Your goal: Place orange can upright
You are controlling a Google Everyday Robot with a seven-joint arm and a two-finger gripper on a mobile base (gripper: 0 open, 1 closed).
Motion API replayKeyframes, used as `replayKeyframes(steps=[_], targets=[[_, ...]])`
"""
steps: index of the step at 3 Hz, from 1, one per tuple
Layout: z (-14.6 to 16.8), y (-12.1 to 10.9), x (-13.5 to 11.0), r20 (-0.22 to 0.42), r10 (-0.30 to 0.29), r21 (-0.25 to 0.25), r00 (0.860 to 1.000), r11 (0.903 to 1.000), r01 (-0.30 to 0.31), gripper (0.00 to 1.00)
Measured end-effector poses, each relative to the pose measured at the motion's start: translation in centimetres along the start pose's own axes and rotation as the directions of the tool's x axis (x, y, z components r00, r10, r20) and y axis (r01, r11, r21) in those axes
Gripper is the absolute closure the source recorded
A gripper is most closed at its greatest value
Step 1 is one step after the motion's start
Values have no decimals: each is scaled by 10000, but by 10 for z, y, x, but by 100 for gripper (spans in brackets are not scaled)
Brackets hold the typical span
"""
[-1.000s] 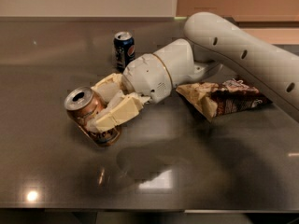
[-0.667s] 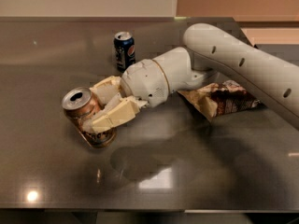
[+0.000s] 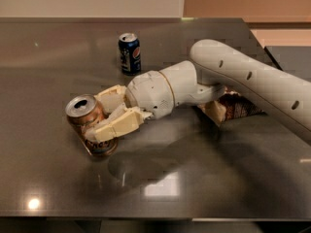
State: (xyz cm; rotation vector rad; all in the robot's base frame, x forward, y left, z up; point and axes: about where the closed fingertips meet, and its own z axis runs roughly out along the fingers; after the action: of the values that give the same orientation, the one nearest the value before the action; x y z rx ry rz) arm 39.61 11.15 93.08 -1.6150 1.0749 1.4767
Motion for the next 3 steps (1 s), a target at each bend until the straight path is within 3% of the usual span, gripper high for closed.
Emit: replayKeyframes(steps=[2, 3], targets=[[1, -3, 16, 379, 5, 213, 9993, 9998, -13, 100], [-1, -5, 20, 697, -79, 419, 9975, 9991, 50, 82]])
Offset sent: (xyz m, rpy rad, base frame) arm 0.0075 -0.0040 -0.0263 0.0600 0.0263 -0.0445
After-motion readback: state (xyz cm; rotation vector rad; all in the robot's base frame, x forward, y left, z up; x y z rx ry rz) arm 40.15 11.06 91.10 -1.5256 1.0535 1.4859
